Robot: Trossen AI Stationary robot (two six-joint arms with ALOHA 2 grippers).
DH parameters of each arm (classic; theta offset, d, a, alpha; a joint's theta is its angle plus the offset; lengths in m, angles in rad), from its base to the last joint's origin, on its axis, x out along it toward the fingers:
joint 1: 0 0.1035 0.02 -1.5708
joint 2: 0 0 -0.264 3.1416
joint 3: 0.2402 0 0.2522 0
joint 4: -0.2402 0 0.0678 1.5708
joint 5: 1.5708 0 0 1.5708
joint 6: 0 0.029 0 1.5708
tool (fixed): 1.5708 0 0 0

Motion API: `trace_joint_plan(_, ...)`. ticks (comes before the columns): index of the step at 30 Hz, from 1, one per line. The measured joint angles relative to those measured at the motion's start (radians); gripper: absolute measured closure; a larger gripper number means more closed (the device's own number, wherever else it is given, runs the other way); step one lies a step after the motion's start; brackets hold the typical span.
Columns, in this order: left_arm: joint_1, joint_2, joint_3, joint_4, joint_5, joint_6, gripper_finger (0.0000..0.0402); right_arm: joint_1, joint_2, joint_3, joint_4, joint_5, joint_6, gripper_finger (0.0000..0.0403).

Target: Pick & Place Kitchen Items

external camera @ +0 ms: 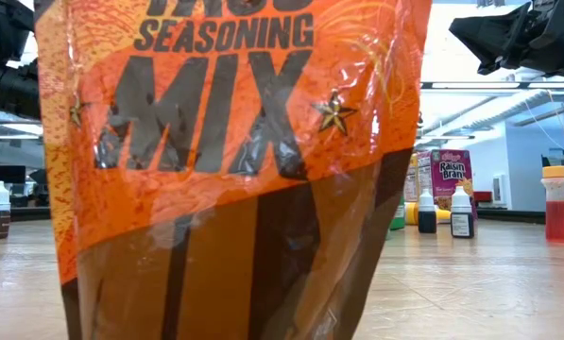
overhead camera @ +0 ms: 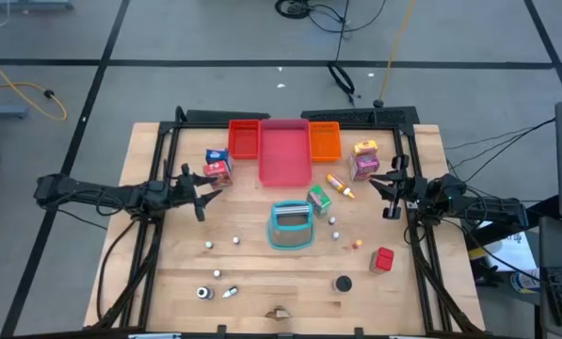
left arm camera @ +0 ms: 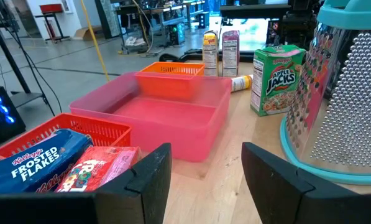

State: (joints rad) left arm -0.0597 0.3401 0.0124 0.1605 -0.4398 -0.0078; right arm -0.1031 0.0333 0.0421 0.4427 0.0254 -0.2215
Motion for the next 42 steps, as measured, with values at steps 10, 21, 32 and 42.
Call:
trace_joint_plan(10, 0.000, 0.000, 0.000, 0.000, 0.000, 0.000, 0.0204, 0.000, 0.000, 0.000, -0.002, 0.000, -0.020, 0.0355)
trace_joint_plan(21, 0.000, 0.000, 0.000, 0.000, 0.000, 0.000, 0.0204, 0.000, 0.001, 0.000, 0.001, 0.000, -0.027, 0.0355)
trace_joint_plan(32, 0.000, 0.000, 0.000, 0.000, 0.000, 0.000, 0.0204, 0.000, 0.010, 0.000, -0.010, -0.001, 0.164, 0.0355)
trace_joint_plan(42, 0.000, 0.000, 0.000, 0.018, -0.007, 0.004, 0.0204, 0.000, 0.011, 0.000, 0.041, 0.068, 0.141, 0.0355)
